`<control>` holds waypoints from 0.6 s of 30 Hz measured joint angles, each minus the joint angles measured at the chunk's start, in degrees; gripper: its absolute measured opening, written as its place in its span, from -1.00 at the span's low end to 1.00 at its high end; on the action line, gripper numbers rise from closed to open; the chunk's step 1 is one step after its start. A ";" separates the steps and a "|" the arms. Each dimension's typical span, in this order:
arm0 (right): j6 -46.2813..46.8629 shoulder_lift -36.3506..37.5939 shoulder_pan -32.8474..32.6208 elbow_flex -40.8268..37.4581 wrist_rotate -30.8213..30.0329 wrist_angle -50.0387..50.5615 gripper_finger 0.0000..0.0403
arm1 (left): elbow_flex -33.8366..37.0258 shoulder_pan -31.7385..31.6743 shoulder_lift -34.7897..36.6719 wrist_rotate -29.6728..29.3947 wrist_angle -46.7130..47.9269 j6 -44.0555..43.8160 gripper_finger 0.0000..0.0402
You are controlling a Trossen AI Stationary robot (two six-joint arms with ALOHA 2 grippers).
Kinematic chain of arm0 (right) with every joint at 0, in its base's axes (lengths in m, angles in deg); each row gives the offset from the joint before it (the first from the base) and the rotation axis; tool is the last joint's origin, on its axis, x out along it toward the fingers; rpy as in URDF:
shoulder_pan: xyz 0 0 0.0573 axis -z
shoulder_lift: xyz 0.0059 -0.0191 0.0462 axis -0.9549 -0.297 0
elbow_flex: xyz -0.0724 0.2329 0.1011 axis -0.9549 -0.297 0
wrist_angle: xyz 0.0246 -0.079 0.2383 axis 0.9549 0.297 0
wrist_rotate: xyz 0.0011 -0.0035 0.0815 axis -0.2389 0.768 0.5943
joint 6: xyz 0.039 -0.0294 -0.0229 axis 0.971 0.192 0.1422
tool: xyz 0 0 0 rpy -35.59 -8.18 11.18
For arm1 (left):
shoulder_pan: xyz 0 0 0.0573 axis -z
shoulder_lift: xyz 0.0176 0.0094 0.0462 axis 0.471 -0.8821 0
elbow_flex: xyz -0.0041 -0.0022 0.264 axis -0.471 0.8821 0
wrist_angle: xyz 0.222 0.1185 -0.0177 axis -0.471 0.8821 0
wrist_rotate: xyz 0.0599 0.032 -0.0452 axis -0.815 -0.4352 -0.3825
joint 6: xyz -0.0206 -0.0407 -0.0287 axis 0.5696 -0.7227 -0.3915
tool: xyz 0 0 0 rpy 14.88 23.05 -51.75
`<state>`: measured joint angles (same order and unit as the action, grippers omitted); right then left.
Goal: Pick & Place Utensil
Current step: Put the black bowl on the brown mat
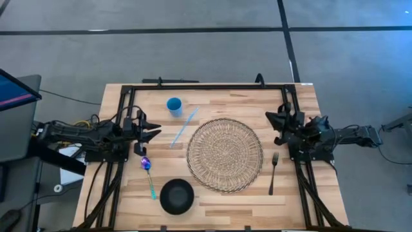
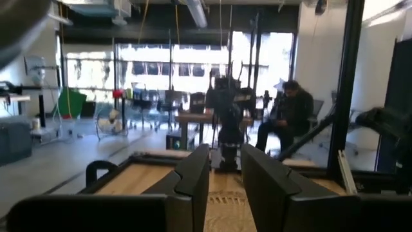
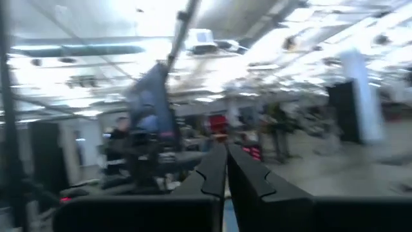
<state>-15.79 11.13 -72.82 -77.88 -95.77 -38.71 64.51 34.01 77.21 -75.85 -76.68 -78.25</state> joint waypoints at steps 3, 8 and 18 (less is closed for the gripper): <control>-0.46 -1.86 0.00 1.89 4.89 -0.36 -0.78 | -6.32 0.00 -6.89 0.04 6.39 -0.02 -0.55; -0.66 -6.54 -0.58 5.16 8.96 -0.20 -0.47 | -21.16 0.63 -19.71 9.42 23.14 -2.56 -0.55; -0.77 -13.68 -2.57 5.93 8.59 -0.08 -0.02 | -35.60 14.04 -43.13 13.48 37.66 -3.97 -0.54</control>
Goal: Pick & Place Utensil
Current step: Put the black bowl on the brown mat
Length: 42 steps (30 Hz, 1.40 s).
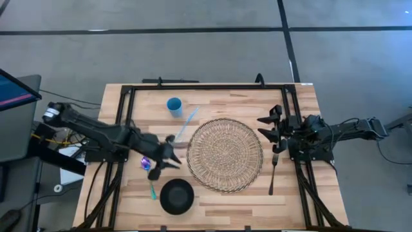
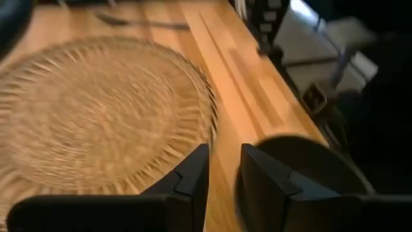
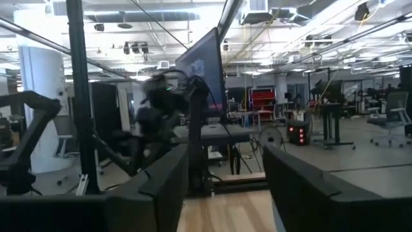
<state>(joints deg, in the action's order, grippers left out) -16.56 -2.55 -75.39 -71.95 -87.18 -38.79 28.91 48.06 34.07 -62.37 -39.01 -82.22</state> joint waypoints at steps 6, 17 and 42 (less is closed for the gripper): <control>0.00 -0.13 0.16 0.08 -0.01 -0.62 0.05 | -0.51 2.62 -5.74 -2.65 1.04 -3.42 -0.38; 0.02 -0.11 0.17 0.11 -0.08 -1.87 -0.02 | -0.40 2.79 -15.02 0.79 1.06 -12.49 -0.01; 0.15 -0.09 0.17 0.15 -0.14 -2.33 -0.11 | -0.73 5.38 -17.45 -4.14 -3.45 -16.08 -0.93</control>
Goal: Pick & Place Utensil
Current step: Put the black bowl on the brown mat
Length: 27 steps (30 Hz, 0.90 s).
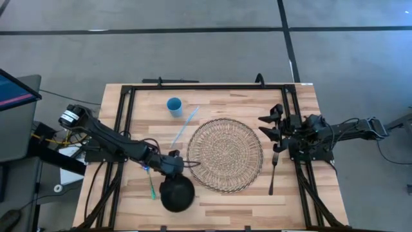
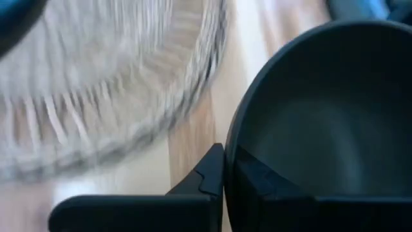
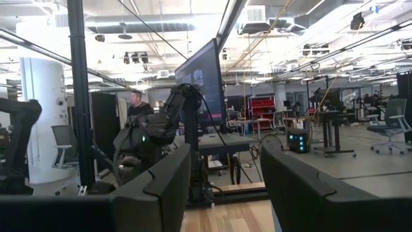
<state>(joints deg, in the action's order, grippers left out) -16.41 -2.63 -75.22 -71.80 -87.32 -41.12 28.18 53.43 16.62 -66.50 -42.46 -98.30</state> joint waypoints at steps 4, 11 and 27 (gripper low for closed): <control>0.00 0.00 0.00 0.02 0.00 -1.35 -0.12 | -1.88 -1.42 3.30 -2.03 -3.13 4.00 -0.94; -0.15 0.00 0.00 0.02 0.00 -2.43 -0.12 | -3.27 -5.77 6.29 -2.68 -9.54 9.61 -0.93; -0.18 -0.02 0.01 0.02 0.00 -4.05 -0.13 | -4.46 -18.17 -11.32 -3.41 -31.72 -4.98 -0.93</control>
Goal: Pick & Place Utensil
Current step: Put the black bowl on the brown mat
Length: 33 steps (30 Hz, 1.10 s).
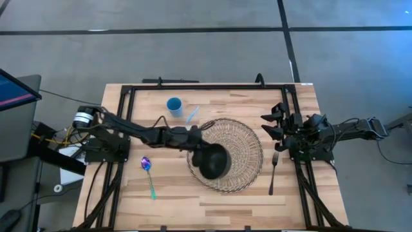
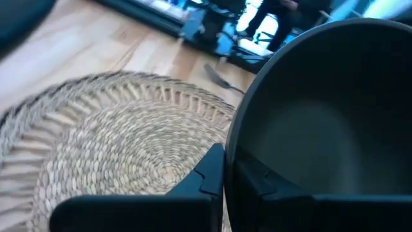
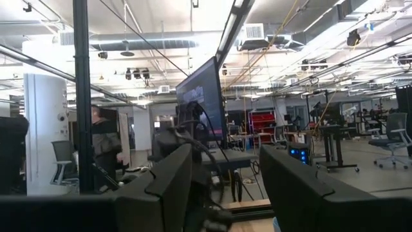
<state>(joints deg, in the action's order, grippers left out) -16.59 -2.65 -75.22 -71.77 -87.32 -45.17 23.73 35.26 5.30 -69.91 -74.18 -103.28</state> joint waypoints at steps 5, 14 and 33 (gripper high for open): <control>-0.01 0.02 0.02 0.00 0.00 -1.04 -0.12 | -3.80 -1.40 -6.13 4.77 0.00 -1.96 -0.94; -0.02 0.00 0.02 0.00 0.00 -1.02 -0.13 | -6.14 -2.59 -12.62 6.97 2.32 -4.30 -0.90; -0.02 0.01 0.02 0.00 -0.02 -0.97 -0.11 | -6.14 -2.12 -16.21 7.16 2.30 -4.38 -0.75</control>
<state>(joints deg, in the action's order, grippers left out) -16.60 -2.64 -75.20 -71.77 -87.34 -46.13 17.59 33.14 -10.90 -62.76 -71.88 -107.65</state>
